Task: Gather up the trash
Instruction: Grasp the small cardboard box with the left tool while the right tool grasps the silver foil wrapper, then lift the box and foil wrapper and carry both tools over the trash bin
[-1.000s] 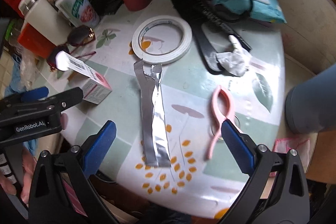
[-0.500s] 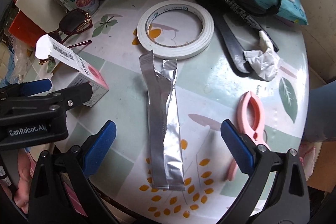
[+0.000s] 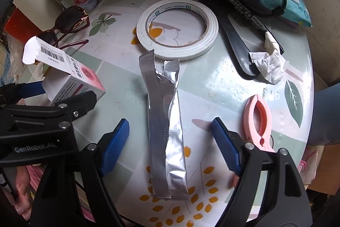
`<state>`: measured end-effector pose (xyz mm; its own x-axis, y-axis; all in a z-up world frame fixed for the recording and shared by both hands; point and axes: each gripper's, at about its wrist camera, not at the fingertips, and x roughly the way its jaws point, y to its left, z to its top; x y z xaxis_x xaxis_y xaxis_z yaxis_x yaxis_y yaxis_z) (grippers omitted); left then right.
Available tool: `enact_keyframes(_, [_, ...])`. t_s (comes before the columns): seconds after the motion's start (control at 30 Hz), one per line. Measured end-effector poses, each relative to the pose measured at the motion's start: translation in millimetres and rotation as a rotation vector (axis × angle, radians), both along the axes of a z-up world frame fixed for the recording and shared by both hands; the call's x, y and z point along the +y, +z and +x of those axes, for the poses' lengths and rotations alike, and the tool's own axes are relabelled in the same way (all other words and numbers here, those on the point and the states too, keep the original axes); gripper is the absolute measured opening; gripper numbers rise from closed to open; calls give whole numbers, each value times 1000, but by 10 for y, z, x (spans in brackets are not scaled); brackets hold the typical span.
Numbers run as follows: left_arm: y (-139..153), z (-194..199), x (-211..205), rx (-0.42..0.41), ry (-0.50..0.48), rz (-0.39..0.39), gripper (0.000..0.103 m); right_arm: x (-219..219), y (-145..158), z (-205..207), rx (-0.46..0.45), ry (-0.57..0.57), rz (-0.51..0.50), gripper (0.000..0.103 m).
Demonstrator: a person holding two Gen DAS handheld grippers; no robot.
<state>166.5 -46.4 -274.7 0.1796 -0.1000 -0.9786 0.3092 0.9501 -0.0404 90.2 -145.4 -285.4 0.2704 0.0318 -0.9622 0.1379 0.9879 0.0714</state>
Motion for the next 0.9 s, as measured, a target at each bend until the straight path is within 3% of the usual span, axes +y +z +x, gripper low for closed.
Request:
enact_keyframes(0.07, [-40,-12,-6,3,-3,0,91,-53,2,-29,-3,0,-8,74])
enact_keyframes(0.13, [-99,-26,-14,14,-10,4,74,-59,9,-54,-8,-5,-15,71])
enact_keyframes(0.27, [-136,-55,-35,1,-15,17,72,-89,18,-96,-17,-11,-29,62])
enact_keyframes(0.4, [-136,-60,-66,-8,-13,19,60,-136,35,-121,-26,-18,-38,51])
enact_keyframes(0.53, [-145,-60,-79,-16,-15,14,49,-212,61,-129,-33,-31,-37,30])
enact_keyframes(0.67, [-163,-74,-66,-22,-7,13,40,-292,97,-131,-34,-36,-20,24])
enact_keyframes(0.9, [-61,-74,56,-29,0,5,39,-328,161,-120,-39,-40,-1,16])
